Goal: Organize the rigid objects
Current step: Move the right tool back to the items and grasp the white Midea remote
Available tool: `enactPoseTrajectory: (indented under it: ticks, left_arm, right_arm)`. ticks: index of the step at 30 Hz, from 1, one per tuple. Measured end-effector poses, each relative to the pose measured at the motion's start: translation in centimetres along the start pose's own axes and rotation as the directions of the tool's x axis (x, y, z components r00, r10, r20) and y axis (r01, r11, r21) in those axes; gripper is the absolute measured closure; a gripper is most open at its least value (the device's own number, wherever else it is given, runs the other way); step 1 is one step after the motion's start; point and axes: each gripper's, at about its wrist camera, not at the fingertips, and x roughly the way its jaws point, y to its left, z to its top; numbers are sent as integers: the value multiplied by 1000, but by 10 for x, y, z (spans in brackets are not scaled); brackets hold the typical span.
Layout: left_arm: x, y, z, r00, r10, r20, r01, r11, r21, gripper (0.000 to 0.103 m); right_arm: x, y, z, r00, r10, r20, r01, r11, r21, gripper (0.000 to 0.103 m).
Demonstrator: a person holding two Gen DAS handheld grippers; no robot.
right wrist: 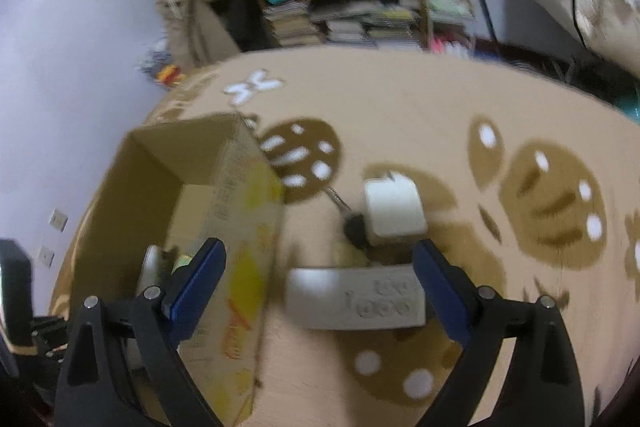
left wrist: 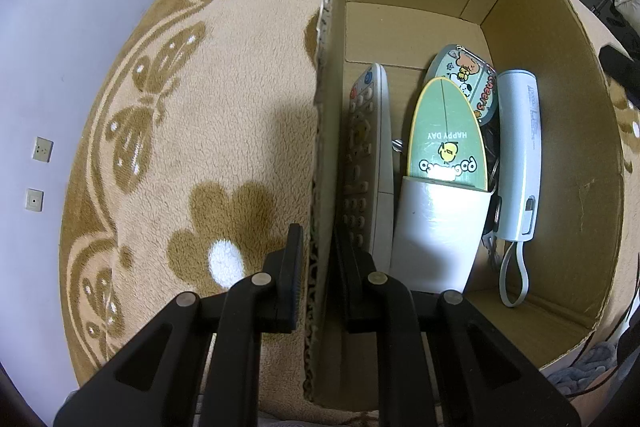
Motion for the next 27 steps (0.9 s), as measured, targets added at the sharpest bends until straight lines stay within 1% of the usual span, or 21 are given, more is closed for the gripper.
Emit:
enactPoseTrajectory:
  ticks: [2, 5, 8, 10, 14, 18, 20, 22, 25, 27]
  left_arm:
    - [0, 0, 0, 1000, 0, 0, 0, 1000, 0, 88]
    - [0, 0, 0, 1000, -1, 0, 1, 1000, -1, 88]
    - [0, 0, 0, 1000, 0, 0, 0, 1000, 0, 88]
    - [0, 0, 0, 1000, 0, 0, 0, 1000, 1, 88]
    - [0, 0, 0, 1000, -1, 0, 1, 1000, 0, 88]
    - [-1, 0, 0, 1000, -1, -1, 1, 1000, 0, 88]
    - [0, 0, 0, 1000, -1, -1, 1, 1000, -1, 88]
    - [0, 0, 0, 1000, -1, -2, 1, 1000, -1, 88]
    - [-1, -1, 0, 1000, 2, -2, -2, 1000, 1, 88]
    - [-1, -1, 0, 1000, 5, -1, -5, 1000, 4, 88]
  right_arm:
    - [9, -11, -3, 999, -3, -44, 5, 999, 48, 4]
    - [18, -19, -7, 998, 4, -69, 0, 998, 65, 4]
    - [27, -23, -11, 994, -41, -101, 47, 997, 59, 4]
    - [33, -25, -15, 992, -46, -118, 55, 996, 75, 4]
    - [43, -36, -21, 985, -76, -157, 100, 983, 153, 4]
    - [51, -48, -26, 982, -66, -177, 108, 965, 239, 4]
    - [56, -54, -28, 980, -46, -192, 101, 953, 287, 4]
    - [58, -59, -32, 980, -8, -198, 75, 940, 333, 4]
    - [60, -59, -33, 982, 7, -187, 66, 923, 378, 4]
    - [61, -57, -29, 982, -5, -188, 80, 916, 392, 4]
